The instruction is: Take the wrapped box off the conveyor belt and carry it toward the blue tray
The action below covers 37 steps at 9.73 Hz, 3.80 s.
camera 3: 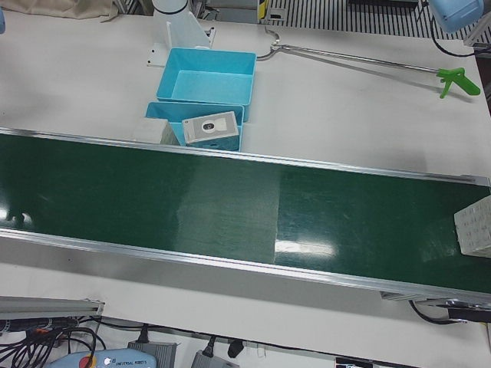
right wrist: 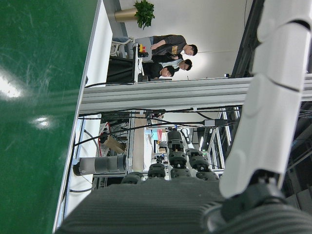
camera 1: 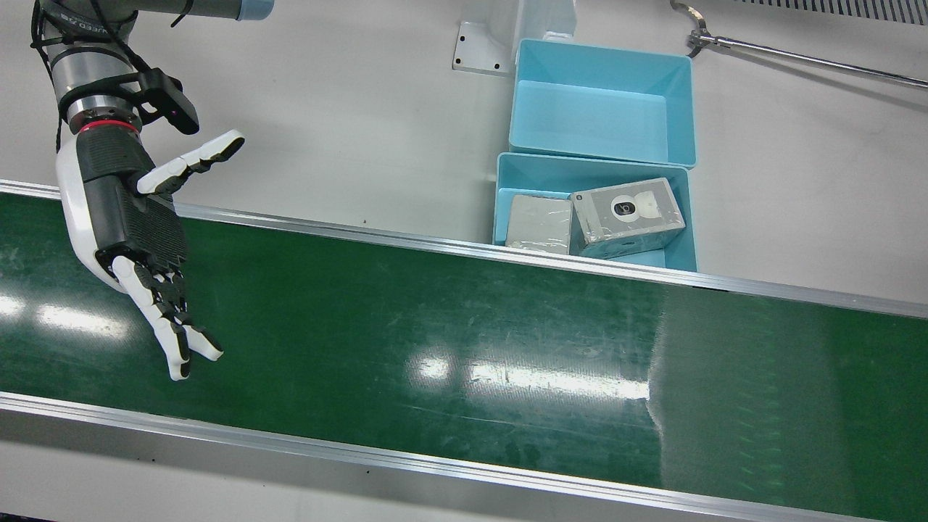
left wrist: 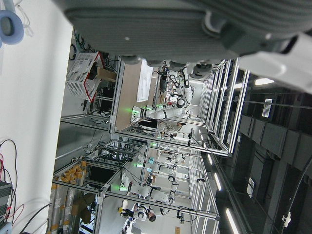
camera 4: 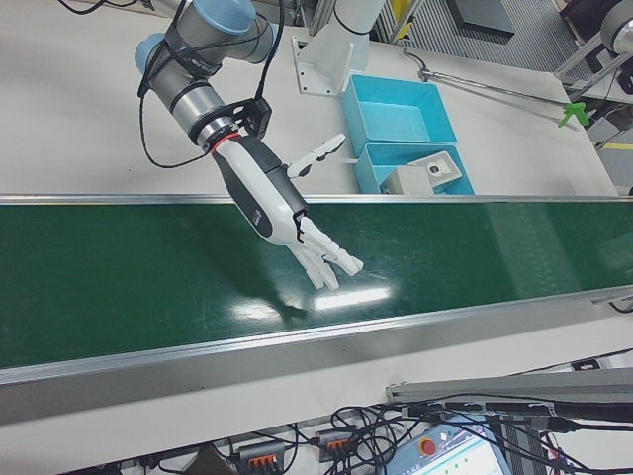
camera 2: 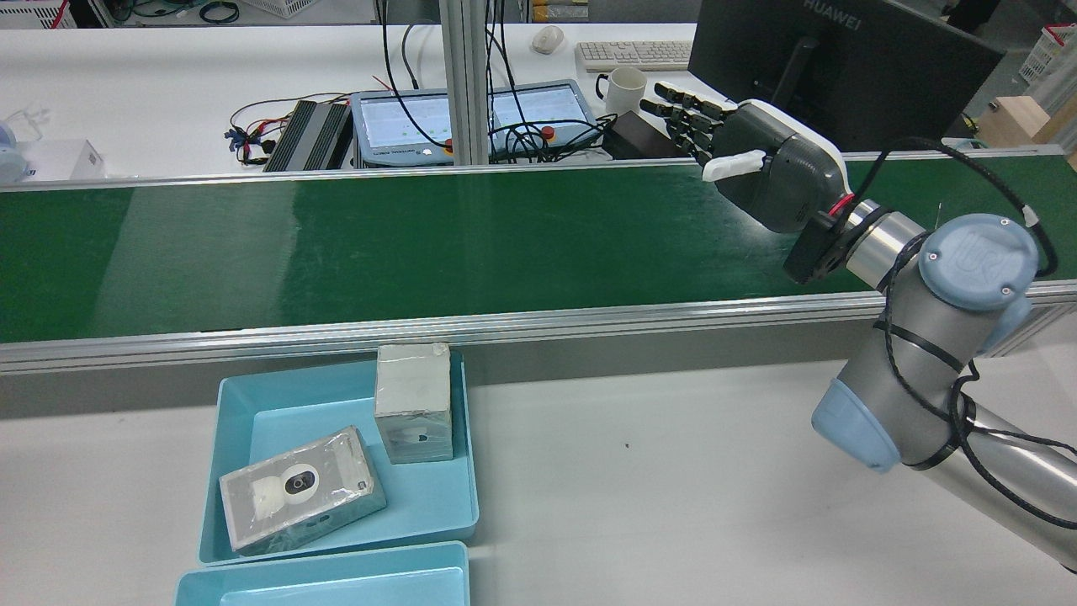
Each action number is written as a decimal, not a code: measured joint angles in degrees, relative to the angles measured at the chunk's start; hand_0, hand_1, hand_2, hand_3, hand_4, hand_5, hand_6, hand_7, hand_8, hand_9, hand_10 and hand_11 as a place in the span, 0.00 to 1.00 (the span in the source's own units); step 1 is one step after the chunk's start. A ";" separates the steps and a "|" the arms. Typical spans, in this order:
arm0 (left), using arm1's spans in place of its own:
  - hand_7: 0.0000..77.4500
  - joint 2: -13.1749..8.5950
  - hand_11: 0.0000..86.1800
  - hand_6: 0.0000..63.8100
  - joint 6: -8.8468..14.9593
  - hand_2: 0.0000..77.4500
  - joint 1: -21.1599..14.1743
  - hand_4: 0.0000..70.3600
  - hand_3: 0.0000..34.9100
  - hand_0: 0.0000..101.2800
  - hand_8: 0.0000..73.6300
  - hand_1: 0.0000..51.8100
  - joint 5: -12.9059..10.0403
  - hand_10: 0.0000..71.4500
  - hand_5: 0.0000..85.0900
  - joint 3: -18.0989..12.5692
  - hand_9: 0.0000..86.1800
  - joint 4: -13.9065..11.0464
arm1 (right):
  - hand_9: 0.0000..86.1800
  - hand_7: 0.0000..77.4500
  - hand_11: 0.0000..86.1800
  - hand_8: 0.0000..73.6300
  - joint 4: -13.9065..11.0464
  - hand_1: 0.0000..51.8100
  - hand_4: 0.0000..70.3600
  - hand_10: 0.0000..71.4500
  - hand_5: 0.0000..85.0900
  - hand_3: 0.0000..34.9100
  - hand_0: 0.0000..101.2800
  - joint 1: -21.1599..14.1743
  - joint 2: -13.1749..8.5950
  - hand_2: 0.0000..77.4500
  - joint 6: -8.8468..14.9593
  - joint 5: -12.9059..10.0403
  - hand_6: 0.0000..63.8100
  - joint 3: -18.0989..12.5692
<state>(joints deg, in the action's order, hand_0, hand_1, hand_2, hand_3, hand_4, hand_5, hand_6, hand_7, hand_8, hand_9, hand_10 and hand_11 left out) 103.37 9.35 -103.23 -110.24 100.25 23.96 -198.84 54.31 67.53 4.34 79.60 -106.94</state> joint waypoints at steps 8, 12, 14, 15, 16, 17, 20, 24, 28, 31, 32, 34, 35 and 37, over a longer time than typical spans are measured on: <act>0.01 0.00 0.01 0.00 0.00 0.01 0.00 0.00 0.00 0.00 0.01 0.00 0.00 0.00 0.01 0.00 0.00 0.00 | 0.06 0.21 0.01 0.07 3.55 0.26 0.21 0.00 0.10 0.00 0.48 -0.40 -6.17 0.15 0.22 -0.04 0.12 7.45; 0.01 0.00 0.01 0.00 0.00 0.01 0.00 0.01 0.00 0.00 0.01 0.00 0.00 0.00 0.01 0.00 0.01 0.00 | 0.09 0.32 0.01 0.09 7.52 0.24 0.30 0.00 0.14 0.00 0.47 -0.75 -6.93 0.14 0.04 0.08 0.18 10.29; 0.01 0.00 0.01 0.01 0.00 0.01 0.00 0.01 0.00 0.00 0.01 0.00 0.00 0.00 0.01 0.00 0.01 0.00 | 0.09 0.33 0.01 0.09 7.67 0.20 0.27 0.00 0.13 0.00 0.46 -0.76 -6.96 0.13 0.02 0.14 0.18 10.18; 0.01 0.00 0.01 0.01 0.00 0.01 0.00 0.01 0.00 0.00 0.01 0.00 0.00 0.00 0.01 0.00 0.01 0.00 | 0.09 0.33 0.01 0.09 7.68 0.20 0.27 0.00 0.13 0.00 0.46 -0.71 -6.95 0.13 -0.01 0.17 0.18 10.07; 0.01 0.00 0.01 0.01 0.00 0.01 0.00 0.01 0.00 0.00 0.01 0.00 0.00 0.00 0.01 0.00 0.01 0.00 | 0.10 0.32 0.01 0.09 7.68 0.22 0.26 0.00 0.12 0.00 0.46 -0.63 -6.89 0.12 -0.05 0.19 0.14 9.99; 0.01 0.00 0.01 0.01 0.00 0.01 0.00 0.01 0.00 0.00 0.01 0.00 0.00 0.00 0.01 0.00 0.00 0.00 | 0.09 0.32 0.01 0.09 7.68 0.22 0.26 0.00 0.12 0.00 0.46 -0.58 -6.82 0.12 -0.08 0.18 0.16 9.92; 0.01 0.00 0.01 0.01 0.00 0.01 0.00 0.01 0.00 0.00 0.01 0.00 0.00 0.01 0.01 0.00 0.00 0.00 | 0.10 0.32 0.01 0.09 7.68 0.21 0.26 0.00 0.12 0.00 0.46 -0.40 -6.70 0.12 -0.29 0.13 0.16 9.72; 0.01 0.00 0.01 0.00 0.00 0.01 0.00 0.00 0.00 0.00 0.01 0.00 0.00 0.00 0.01 0.00 0.01 0.00 | 0.09 0.32 0.01 0.09 7.65 0.20 0.25 0.00 0.13 0.00 0.46 0.04 -6.43 0.13 -0.87 0.15 0.16 8.94; 0.01 0.00 0.01 0.00 0.00 0.01 0.00 0.00 0.00 0.00 0.01 0.00 0.00 0.00 0.01 0.00 0.01 0.00 | 0.10 0.32 0.01 0.09 7.54 0.19 0.25 0.00 0.13 0.00 0.46 0.07 -6.31 0.13 -0.91 0.17 0.16 7.81; 0.01 0.00 0.01 0.01 0.00 0.01 0.00 0.00 0.00 0.00 0.01 0.00 0.00 0.00 0.01 0.00 0.01 0.00 | 0.09 0.34 0.01 0.09 7.44 0.21 0.26 0.00 0.14 0.00 0.46 -0.10 -6.28 0.13 -0.84 0.13 0.17 7.54; 0.01 0.00 0.01 0.01 0.00 0.01 0.00 0.00 0.00 0.00 0.01 0.00 0.00 0.00 0.01 0.00 0.00 0.00 | 0.09 0.34 0.01 0.09 7.42 0.21 0.26 0.00 0.14 0.00 0.46 -0.13 -6.28 0.13 -0.83 0.12 0.17 7.54; 0.01 0.00 0.01 0.01 0.00 0.01 0.00 0.00 0.00 0.00 0.01 0.00 0.00 0.00 0.01 0.00 0.01 0.00 | 0.09 0.34 0.01 0.09 7.42 0.21 0.26 0.00 0.14 0.00 0.46 -0.16 -6.28 0.13 -0.83 0.12 0.17 7.44; 0.01 0.00 0.01 0.01 0.00 0.01 0.00 0.00 0.00 0.00 0.01 0.00 0.00 0.00 0.01 0.00 0.01 0.00 | 0.09 0.34 0.01 0.09 7.41 0.21 0.26 0.00 0.14 0.00 0.46 -0.15 -6.27 0.13 -0.83 0.12 0.17 7.36; 0.01 0.00 0.01 0.01 0.00 0.01 0.00 0.01 0.00 0.00 0.01 0.00 0.00 0.00 0.01 0.00 0.00 0.00 | 0.09 0.34 0.01 0.09 7.39 0.21 0.26 0.00 0.14 0.00 0.46 -0.15 -6.35 0.14 -0.72 0.14 0.17 7.10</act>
<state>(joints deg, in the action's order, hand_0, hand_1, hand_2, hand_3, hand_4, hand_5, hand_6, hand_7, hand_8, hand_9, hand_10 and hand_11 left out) 103.37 9.35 -103.23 -110.24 100.25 23.96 -191.45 54.16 61.19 3.62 79.74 -99.85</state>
